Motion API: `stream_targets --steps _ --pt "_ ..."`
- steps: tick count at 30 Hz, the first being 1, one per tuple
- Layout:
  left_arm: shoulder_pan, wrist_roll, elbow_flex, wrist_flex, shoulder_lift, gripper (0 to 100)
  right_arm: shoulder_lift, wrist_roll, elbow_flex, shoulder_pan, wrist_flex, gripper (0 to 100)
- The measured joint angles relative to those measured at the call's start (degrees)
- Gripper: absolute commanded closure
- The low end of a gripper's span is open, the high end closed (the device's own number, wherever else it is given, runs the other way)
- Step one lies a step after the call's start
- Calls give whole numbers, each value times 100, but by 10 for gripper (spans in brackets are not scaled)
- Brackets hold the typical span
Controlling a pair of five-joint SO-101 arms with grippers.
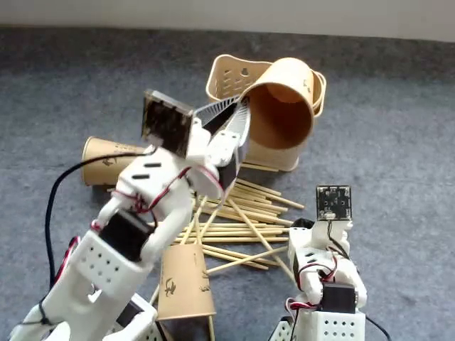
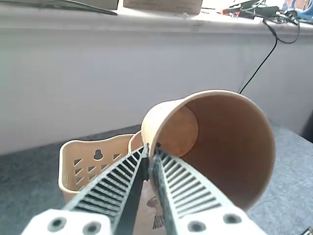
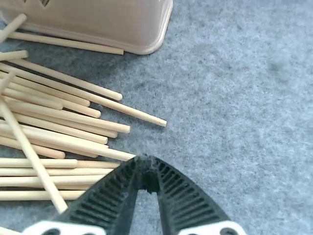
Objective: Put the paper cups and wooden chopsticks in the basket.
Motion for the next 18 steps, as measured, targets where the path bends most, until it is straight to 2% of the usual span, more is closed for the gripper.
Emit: stream_targets --steps 9,15,18 --pt "0 9 -2075 1336 1978 994 0 0 0 0 0 993" --pt "0 97 -3147 2127 2743 992 0 0 0 0 0 993" --pt "-9 220 -3657 2444 3112 946 0 0 0 0 0 993"
